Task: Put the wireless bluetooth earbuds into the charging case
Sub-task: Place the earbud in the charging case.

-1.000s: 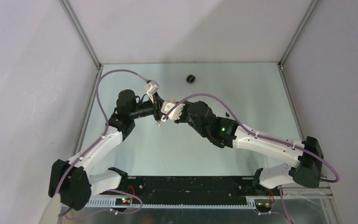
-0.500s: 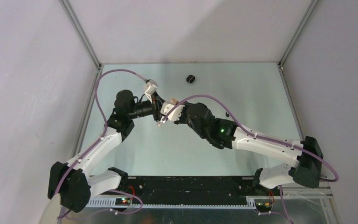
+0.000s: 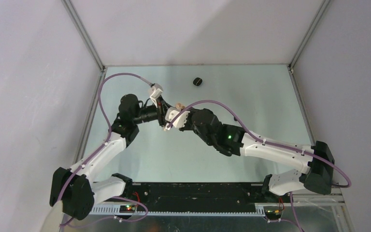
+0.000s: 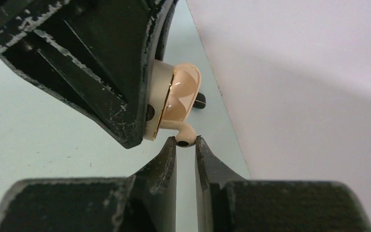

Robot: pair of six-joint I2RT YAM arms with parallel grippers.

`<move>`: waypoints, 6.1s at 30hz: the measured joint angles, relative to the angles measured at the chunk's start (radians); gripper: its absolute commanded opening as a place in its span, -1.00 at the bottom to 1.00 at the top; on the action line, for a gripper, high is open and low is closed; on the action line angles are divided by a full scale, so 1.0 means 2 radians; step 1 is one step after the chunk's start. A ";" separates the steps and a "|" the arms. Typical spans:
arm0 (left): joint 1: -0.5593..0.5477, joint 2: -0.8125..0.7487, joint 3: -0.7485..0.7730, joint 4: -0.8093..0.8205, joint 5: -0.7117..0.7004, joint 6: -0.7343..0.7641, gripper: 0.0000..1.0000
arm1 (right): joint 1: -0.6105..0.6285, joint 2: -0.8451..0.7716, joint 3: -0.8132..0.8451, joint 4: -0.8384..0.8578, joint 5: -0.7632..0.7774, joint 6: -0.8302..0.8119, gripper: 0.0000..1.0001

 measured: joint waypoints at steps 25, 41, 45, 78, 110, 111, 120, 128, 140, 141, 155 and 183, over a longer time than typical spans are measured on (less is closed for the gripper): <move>0.005 -0.010 -0.010 0.004 0.000 -0.008 -1.00 | 0.016 0.001 0.000 -0.007 0.010 0.022 -0.95; 0.005 -0.010 -0.010 0.003 0.000 -0.008 -0.99 | 0.016 0.001 0.006 -0.026 0.006 0.054 -0.76; 0.006 -0.010 -0.010 0.004 0.003 -0.008 -0.97 | 0.016 0.001 0.010 -0.031 0.003 0.056 -0.74; 0.006 -0.016 -0.010 -0.018 0.004 0.007 -0.90 | 0.039 0.006 0.012 -0.038 0.017 -0.003 -0.67; 0.015 -0.034 -0.010 -0.025 0.005 0.060 -0.91 | -0.110 -0.082 0.134 -0.192 -0.272 0.108 -0.39; 0.015 -0.036 -0.010 -0.026 0.014 0.063 -0.91 | -0.116 -0.093 0.129 -0.190 -0.284 0.110 -0.44; 0.015 -0.066 -0.010 -0.040 0.079 0.097 -0.91 | -0.121 -0.067 0.041 -0.171 -0.330 0.115 -0.95; 0.015 -0.078 -0.010 -0.064 0.103 0.121 -0.90 | -0.093 -0.020 0.027 -0.169 -0.317 0.116 -1.00; 0.015 -0.078 -0.010 -0.072 0.104 0.136 -0.89 | -0.074 -0.044 0.027 -0.167 -0.350 0.123 -1.00; 0.015 -0.078 -0.010 -0.072 0.104 0.137 -0.89 | -0.073 -0.045 0.027 -0.167 -0.354 0.123 -1.00; 0.008 -0.073 -0.010 -0.106 0.117 0.169 -0.88 | -0.068 -0.047 0.027 -0.167 -0.386 0.100 -1.00; 0.002 -0.063 -0.010 -0.148 0.118 0.208 -0.88 | -0.052 -0.057 0.027 -0.145 -0.355 0.101 -1.00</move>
